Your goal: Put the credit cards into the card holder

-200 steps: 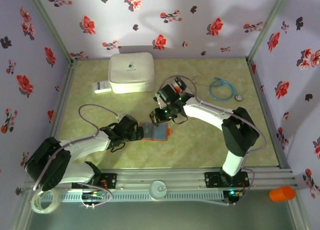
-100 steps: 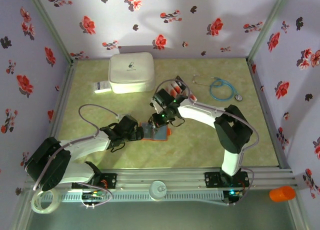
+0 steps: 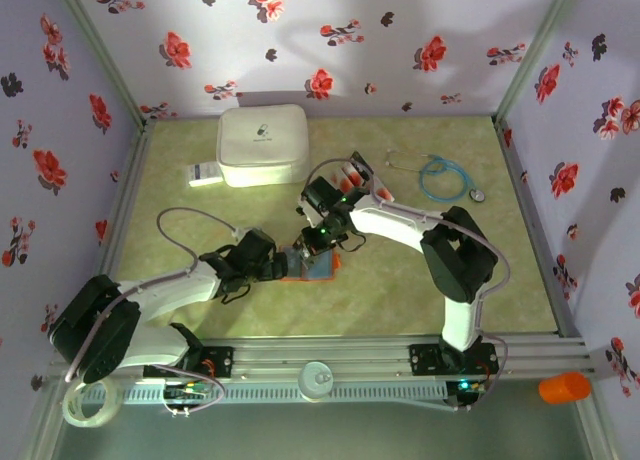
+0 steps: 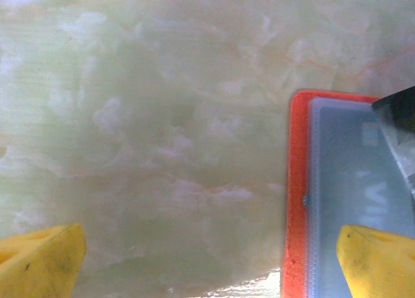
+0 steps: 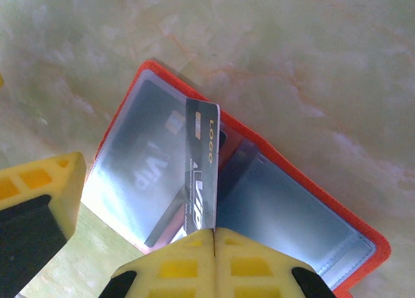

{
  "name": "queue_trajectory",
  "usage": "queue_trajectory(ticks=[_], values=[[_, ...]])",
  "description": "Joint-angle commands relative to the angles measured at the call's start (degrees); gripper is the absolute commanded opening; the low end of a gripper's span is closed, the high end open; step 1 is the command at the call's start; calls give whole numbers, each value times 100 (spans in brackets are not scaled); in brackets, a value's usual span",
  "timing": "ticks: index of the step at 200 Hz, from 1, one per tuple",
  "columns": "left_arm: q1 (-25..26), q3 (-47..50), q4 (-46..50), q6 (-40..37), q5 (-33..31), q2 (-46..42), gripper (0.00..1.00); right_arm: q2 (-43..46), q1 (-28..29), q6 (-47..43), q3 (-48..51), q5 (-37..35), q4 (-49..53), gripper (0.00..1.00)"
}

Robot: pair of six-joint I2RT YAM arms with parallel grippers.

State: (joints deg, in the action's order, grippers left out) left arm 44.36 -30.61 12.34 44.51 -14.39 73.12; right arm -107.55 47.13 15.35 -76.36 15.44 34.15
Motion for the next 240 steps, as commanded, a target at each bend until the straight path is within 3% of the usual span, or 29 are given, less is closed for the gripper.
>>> queue_trajectory(ticks=[1, 176, 240], values=[[20, -270, 120, -164, -72, 89, 100, -143, 41, -132, -67, -85, 294, 0], [20, -263, 172, -304, -152, 717, 100, 148, 23, -1, -169, 36, 279, 0], [29, -166, 197, -158, -180, 651, 100, 1008, -163, 1070, 636, 240, -927, 0]])
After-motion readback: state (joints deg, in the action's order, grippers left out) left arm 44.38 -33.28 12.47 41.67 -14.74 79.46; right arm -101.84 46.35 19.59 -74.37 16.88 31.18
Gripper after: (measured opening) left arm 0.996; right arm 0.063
